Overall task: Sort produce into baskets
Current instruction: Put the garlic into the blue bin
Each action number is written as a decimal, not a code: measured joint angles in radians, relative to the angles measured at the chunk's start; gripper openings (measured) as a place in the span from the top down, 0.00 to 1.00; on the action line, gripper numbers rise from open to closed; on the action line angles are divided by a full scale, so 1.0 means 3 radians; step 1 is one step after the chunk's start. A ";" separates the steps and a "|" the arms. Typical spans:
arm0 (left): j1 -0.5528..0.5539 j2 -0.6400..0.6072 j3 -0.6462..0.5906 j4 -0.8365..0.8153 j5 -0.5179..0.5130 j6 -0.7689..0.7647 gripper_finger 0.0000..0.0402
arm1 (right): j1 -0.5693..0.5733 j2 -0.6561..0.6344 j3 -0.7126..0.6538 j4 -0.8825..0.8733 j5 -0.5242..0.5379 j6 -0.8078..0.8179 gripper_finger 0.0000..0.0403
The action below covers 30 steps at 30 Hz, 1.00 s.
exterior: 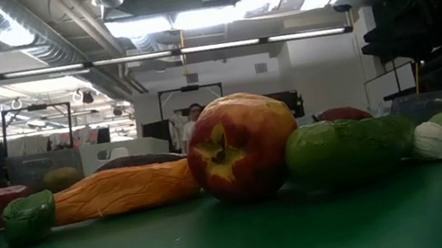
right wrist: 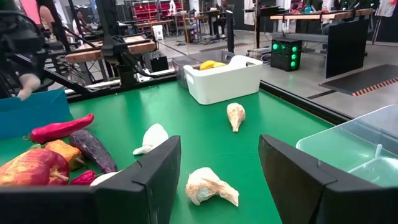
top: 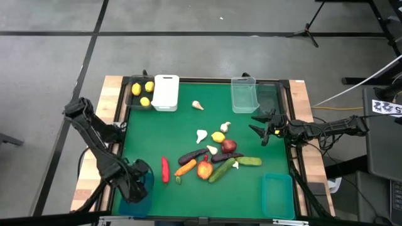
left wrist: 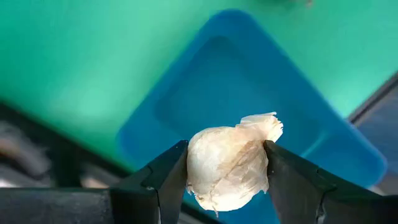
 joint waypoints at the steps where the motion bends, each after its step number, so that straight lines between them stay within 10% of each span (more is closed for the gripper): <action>1: -0.0006 0.0030 0.0073 -0.0111 -0.0002 0.0000 0.52 | 0.0001 0.0000 0.0000 0.0000 0.0000 0.0000 0.46; 30: 0.0057 0.0505 0.0181 -0.0093 0.0226 0.0247 0.43 | 0.0001 0.0001 0.0003 -0.0146 0.0000 -0.0001 0.46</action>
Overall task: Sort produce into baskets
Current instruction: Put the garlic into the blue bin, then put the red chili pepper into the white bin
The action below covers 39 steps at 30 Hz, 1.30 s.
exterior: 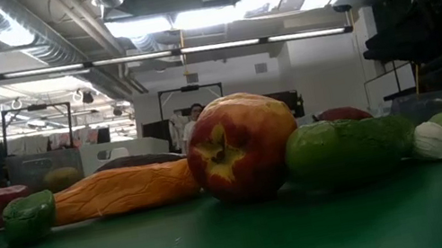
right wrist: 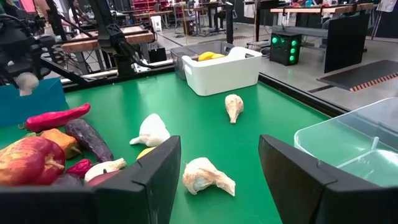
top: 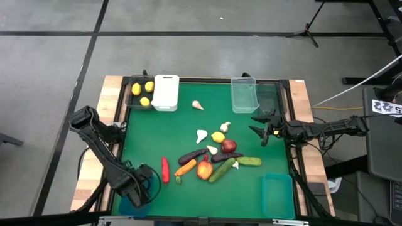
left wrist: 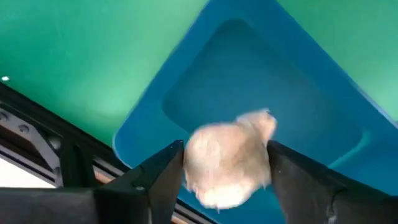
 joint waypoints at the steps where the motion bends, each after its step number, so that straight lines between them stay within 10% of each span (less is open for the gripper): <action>1: 0.0000 0.0000 0.0000 0.0041 0.0002 0.0043 0.41 | 0.0000 0.0000 0.0000 -0.0001 -0.0001 0.0000 0.46; 10: 0.0232 -0.0110 -0.0003 0.0127 -0.0035 0.0171 0.25 | 0.0000 -0.0001 0.0000 0.0000 0.0000 0.0000 0.46; 20: 0.1136 -0.0572 0.0034 -0.0298 -0.1563 0.0452 0.25 | 0.0001 -0.0001 0.0000 0.0001 0.0000 0.0028 0.46; 28: 0.1811 -0.0136 0.0031 -0.0239 -0.1019 -0.0034 0.25 | 0.0000 0.0000 0.0000 0.0000 0.0000 0.0092 0.46; 39: 0.1644 0.0294 0.0029 0.0197 -0.0590 -0.0557 0.25 | 0.0001 0.0000 0.0000 -0.0001 -0.0001 0.0090 0.46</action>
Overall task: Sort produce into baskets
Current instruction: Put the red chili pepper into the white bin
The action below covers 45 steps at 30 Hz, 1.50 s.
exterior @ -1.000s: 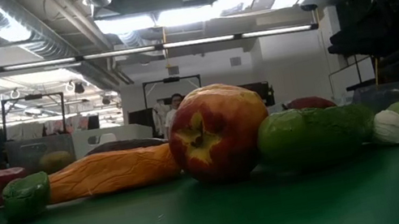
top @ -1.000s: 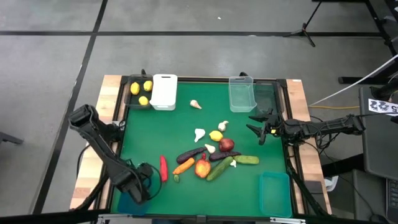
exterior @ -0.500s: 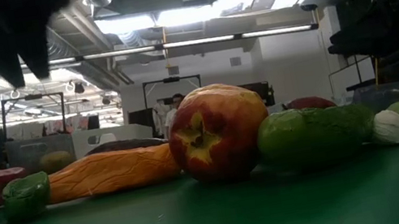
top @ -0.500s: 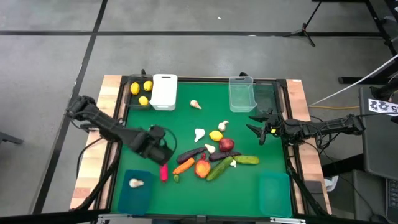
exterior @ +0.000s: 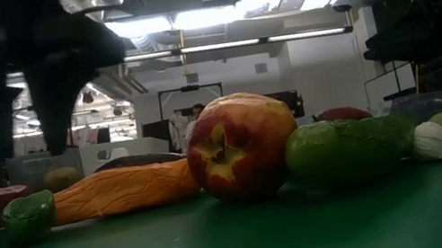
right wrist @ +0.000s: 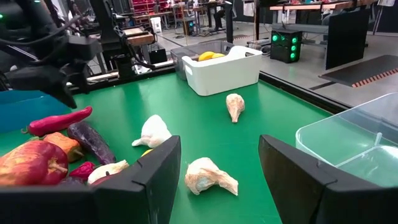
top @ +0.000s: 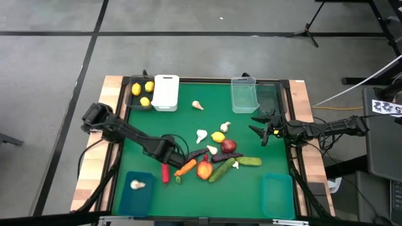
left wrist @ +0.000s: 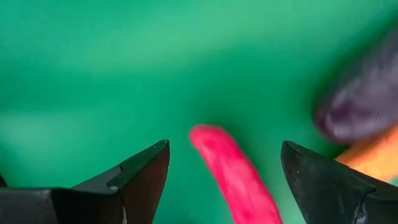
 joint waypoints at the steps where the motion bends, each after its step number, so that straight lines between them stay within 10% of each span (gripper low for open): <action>1: -0.0040 0.0002 0.0000 0.0010 0.0021 -0.0109 0.25 | -0.0001 0.0000 0.0000 0.0000 0.0000 0.0000 0.46; 10: -0.0357 0.0046 0.0000 0.0027 0.0041 -0.0891 0.25 | -0.0001 0.0001 0.0000 -0.0014 -0.0009 -0.0001 0.46; 25: -0.0229 0.0360 -0.0001 0.0283 0.0135 -0.0472 0.26 | 0.0000 -0.0001 0.0000 -0.0022 -0.0013 -0.0001 0.46; 45: -0.0160 0.0333 -0.0202 0.0449 0.0091 -0.0155 0.68 | -0.0001 0.0000 0.0000 -0.0020 -0.0037 -0.0001 0.46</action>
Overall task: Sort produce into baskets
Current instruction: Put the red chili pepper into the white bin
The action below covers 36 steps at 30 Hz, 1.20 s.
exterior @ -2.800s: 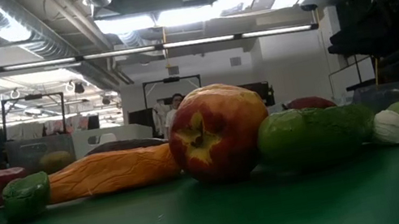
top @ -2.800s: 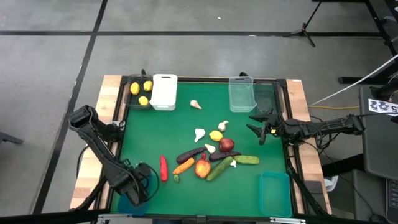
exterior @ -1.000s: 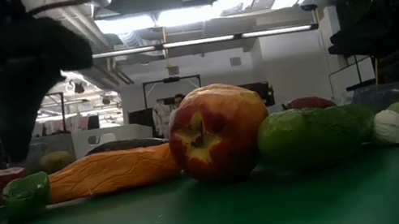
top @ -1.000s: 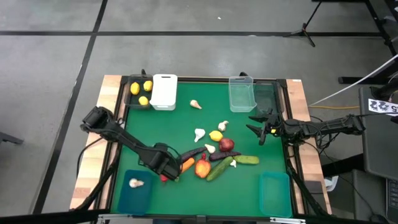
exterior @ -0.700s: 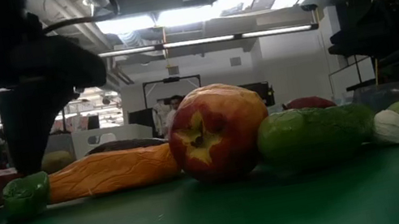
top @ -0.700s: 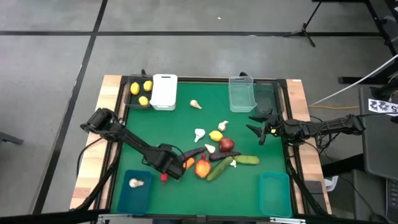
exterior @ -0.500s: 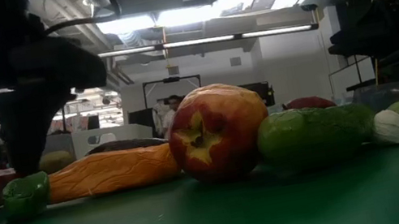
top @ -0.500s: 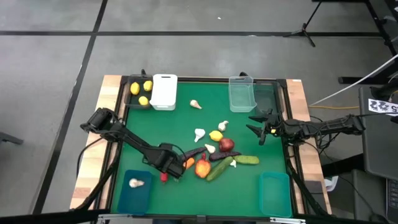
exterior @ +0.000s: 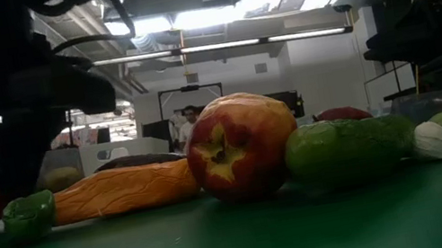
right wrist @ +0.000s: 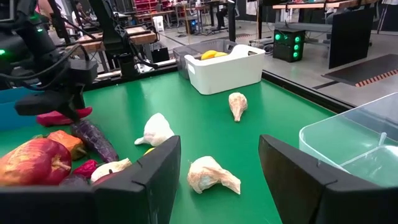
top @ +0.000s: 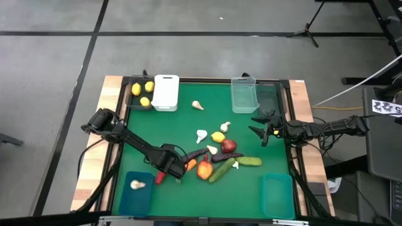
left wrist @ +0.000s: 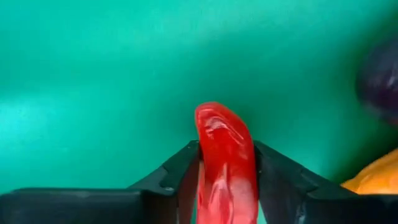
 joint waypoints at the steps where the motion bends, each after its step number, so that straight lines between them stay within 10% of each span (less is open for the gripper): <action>1: 0.0024 -0.0012 0.0003 -0.0024 -0.0002 0.0045 0.70 | -0.0001 -0.0001 0.0000 0.0000 0.0000 0.0000 0.46; 18: 0.0591 -0.0267 0.0008 -0.0228 -0.0561 0.0988 0.82 | -0.0001 -0.0001 0.0000 0.0009 0.0001 -0.0001 0.46; 36: 0.2008 -0.1005 0.0337 -0.0148 -0.2612 0.2483 0.81 | 0.0000 -0.0001 -0.0001 0.0011 0.0001 -0.0001 0.46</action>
